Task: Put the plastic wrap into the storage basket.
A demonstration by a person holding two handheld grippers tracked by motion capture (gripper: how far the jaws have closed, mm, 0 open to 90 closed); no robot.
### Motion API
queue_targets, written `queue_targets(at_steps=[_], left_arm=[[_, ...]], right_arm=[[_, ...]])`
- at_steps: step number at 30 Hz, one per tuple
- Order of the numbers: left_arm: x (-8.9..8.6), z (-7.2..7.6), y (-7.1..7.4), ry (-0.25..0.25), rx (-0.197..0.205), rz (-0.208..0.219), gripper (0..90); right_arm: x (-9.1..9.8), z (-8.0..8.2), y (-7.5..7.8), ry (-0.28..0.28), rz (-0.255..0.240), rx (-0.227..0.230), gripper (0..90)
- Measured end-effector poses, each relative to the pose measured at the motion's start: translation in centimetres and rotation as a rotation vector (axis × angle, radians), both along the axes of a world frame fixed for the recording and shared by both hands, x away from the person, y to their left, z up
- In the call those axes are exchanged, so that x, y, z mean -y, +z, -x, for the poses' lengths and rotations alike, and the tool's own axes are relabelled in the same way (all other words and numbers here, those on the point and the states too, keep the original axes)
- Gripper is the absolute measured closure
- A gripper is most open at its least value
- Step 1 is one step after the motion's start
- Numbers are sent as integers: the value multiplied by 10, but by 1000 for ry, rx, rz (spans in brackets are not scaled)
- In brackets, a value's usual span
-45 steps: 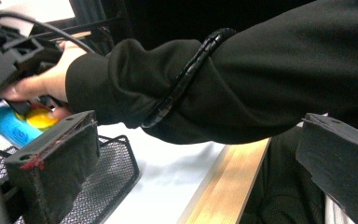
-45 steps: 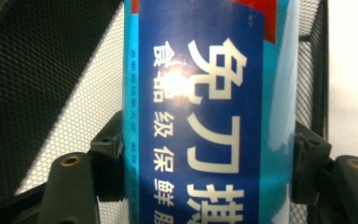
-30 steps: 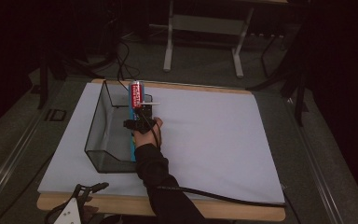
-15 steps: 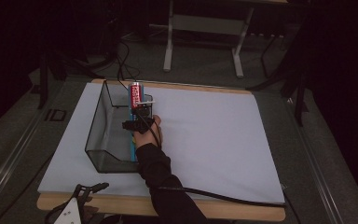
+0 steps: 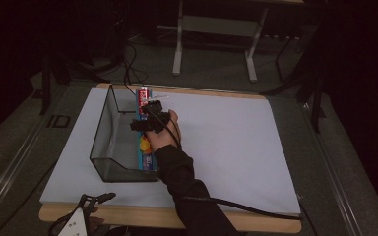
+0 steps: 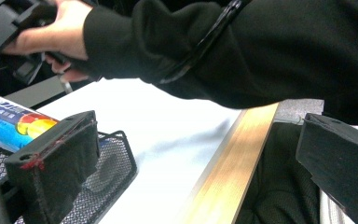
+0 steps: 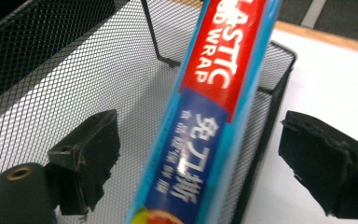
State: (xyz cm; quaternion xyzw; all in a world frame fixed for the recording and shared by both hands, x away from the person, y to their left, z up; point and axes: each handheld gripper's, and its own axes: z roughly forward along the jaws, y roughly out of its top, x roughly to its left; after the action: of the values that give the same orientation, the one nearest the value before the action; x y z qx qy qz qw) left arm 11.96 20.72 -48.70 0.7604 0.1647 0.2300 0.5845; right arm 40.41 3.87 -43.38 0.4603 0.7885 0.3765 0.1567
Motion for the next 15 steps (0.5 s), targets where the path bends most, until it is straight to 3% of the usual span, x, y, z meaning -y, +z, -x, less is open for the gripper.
queue_targets(at_steps=[9,15], left_arm=[[1,0,-1,4,-2,-6,1],[2,0,-1,3,-4,-7,1]], right_arm=[[36,1,12,69,14,21,140],[63,7,23,91,30,78,146]])
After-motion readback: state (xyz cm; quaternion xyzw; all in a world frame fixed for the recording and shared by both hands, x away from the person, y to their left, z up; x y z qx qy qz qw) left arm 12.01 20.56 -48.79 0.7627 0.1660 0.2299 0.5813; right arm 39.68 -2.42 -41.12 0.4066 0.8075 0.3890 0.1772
